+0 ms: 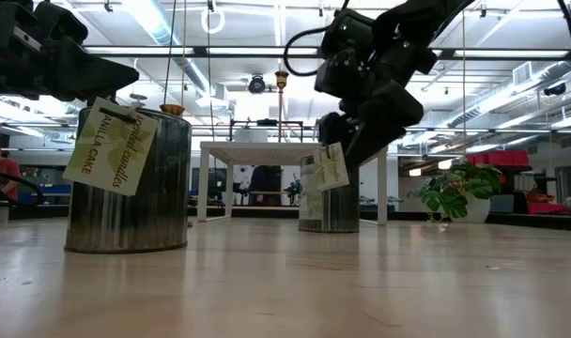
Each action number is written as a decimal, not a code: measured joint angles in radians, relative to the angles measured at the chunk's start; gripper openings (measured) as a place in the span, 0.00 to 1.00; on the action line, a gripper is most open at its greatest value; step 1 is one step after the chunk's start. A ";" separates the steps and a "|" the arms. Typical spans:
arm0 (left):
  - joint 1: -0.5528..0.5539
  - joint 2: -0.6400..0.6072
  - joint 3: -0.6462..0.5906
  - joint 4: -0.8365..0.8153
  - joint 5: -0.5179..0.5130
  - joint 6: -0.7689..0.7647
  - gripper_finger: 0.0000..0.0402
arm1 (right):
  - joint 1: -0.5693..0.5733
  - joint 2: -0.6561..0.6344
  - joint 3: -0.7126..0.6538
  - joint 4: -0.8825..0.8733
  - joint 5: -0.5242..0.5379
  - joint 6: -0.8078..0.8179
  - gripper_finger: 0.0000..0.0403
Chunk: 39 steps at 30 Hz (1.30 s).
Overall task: Pick & Place candle stick holders
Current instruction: Put the middle scented candle can aligned with the other scented candle on the shelf
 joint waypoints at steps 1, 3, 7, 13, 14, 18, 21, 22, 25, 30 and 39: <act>0.000 0.000 0.000 0.000 0.000 0.000 0.08 | -0.002 0.002 -0.001 -0.006 -0.004 0.000 0.99; 0.000 0.000 0.000 0.000 0.000 0.000 0.08 | -0.002 0.011 -0.001 0.012 -0.019 0.001 0.99; 0.000 0.000 0.000 0.000 0.000 0.000 0.08 | -0.002 0.021 -0.001 0.019 -0.020 0.000 0.99; 0.000 0.000 0.000 0.000 0.000 0.000 0.08 | -0.002 0.022 -0.001 0.030 -0.028 0.000 0.99; 0.000 0.000 0.000 0.000 0.000 0.000 0.08 | -0.002 0.022 -0.001 0.031 -0.028 0.000 0.99; 0.000 0.000 0.000 0.000 0.000 0.000 0.08 | -0.002 0.022 -0.001 0.032 -0.044 0.004 0.99; 0.000 0.000 0.000 0.000 0.000 0.000 0.08 | -0.002 0.022 -0.001 0.034 -0.054 0.019 0.99; 0.000 0.000 0.000 0.000 0.000 0.000 0.08 | -0.002 0.022 -0.001 0.034 -0.054 0.023 0.99; 0.000 0.000 0.000 0.000 0.000 0.000 0.08 | -0.002 0.022 -0.001 0.034 -0.059 0.026 0.99; 0.000 0.000 0.000 0.000 0.000 0.000 0.08 | -0.002 0.022 -0.001 0.031 -0.067 0.026 0.99; 0.000 0.000 0.000 0.000 0.000 0.000 0.08 | -0.002 0.022 -0.001 0.028 -0.070 0.027 0.92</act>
